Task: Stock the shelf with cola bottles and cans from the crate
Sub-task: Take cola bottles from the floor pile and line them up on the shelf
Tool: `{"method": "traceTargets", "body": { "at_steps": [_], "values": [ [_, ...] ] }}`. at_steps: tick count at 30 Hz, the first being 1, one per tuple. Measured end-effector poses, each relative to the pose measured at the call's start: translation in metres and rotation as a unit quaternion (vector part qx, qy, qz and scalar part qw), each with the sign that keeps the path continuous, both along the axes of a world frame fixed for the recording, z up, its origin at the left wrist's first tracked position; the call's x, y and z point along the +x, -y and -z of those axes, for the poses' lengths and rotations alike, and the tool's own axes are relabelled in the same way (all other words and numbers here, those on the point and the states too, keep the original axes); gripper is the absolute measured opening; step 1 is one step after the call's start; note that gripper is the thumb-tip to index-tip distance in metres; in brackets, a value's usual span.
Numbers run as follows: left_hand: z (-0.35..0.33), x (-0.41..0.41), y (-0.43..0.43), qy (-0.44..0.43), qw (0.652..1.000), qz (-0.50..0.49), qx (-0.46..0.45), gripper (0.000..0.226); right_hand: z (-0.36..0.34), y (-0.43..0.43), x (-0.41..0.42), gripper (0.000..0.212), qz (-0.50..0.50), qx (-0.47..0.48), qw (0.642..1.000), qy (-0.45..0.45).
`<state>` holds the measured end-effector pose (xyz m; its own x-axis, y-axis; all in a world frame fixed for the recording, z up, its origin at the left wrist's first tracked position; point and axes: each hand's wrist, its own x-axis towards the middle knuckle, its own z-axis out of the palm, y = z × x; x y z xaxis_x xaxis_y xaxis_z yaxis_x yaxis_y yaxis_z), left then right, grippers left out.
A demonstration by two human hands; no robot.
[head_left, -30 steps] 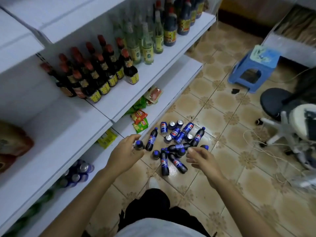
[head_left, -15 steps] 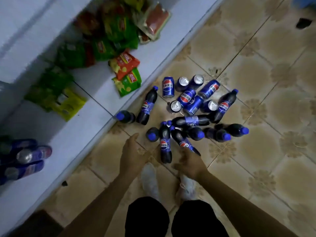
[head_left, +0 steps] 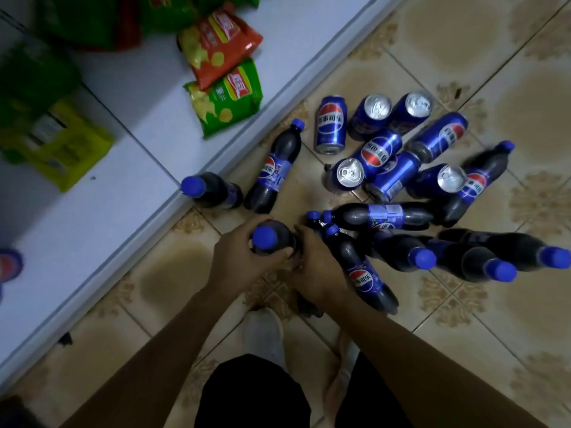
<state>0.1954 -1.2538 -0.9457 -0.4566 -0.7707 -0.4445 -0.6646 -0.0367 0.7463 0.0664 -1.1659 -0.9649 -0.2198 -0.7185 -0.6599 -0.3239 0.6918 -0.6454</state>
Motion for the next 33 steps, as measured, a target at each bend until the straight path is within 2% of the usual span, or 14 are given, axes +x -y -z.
{"method": "traceTargets", "body": {
  "at_steps": [3, 5, 6, 8, 10, 13, 17, 19, 22, 27, 29, 31, 33],
  "values": [
    [-0.068, 0.007, 0.021, -0.052, 0.994, -0.051, 0.077, 0.05, -0.053, -0.01, -0.007, 0.098, 0.007, 0.0, 1.0, 0.002],
    [-0.13, 0.012, 0.037, -0.1, 0.979, -0.087, 0.158, 0.027, -0.102, -0.012, -0.007, 0.1, 0.032, -0.007, 0.999, 0.042],
    [-0.164, 0.013, 0.044, -0.115, 0.969, -0.097, 0.196, 0.022, -0.134, -0.013, -0.006, 0.094, 0.032, -0.011, 0.997, 0.073],
    [-0.23, 0.014, 0.054, -0.125, 0.959, -0.097, 0.234, 0.039, -0.205, -0.014, -0.001, 0.074, 0.021, -0.023, 0.993, 0.116],
    [-0.295, 0.012, 0.056, -0.133, 0.95, -0.125, 0.255, 0.056, -0.279, -0.016, 0.007, 0.064, 0.043, -0.035, 0.986, 0.155],
    [-0.394, 0.006, 0.042, -0.183, 0.932, -0.169, 0.263, 0.057, -0.386, -0.019, 0.011, 0.052, 0.095, -0.076, 0.976, 0.18],
    [-0.516, 0.014, -0.002, -0.254, 0.918, -0.187, 0.241, 0.066, -0.525, -0.028, 0.006, 0.021, 0.119, -0.116, 0.947, 0.274],
    [-0.571, 0.023, -0.028, -0.283, 0.914, -0.179, 0.23, 0.075, -0.58, -0.038, 0.008, 0.029, 0.118, -0.126, 0.935, 0.312],
    [-0.633, 0.039, -0.059, -0.307, 0.905, -0.211, 0.206, 0.103, -0.639, -0.05, 0.02, 0.044, 0.112, -0.151, 0.919, 0.347],
    [-0.692, 0.076, -0.106, -0.372, 0.862, -0.287, 0.192, 0.087, -0.703, -0.049, 0.054, 0.04, 0.044, -0.217, 0.913, 0.343],
    [-0.709, 0.098, -0.122, -0.431, 0.819, -0.321, 0.199, 0.091, -0.725, -0.045, 0.078, 0.043, -0.003, -0.244, 0.913, 0.327],
    [-0.723, 0.123, -0.136, -0.536, 0.719, -0.376, 0.234, 0.094, -0.748, -0.043, 0.109, 0.045, -0.038, -0.274, 0.91, 0.309],
    [-0.733, 0.148, -0.145, -0.603, 0.622, -0.433, 0.251, 0.089, -0.768, -0.04, 0.142, 0.054, -0.053, -0.305, 0.904, 0.295]
  ]
}}
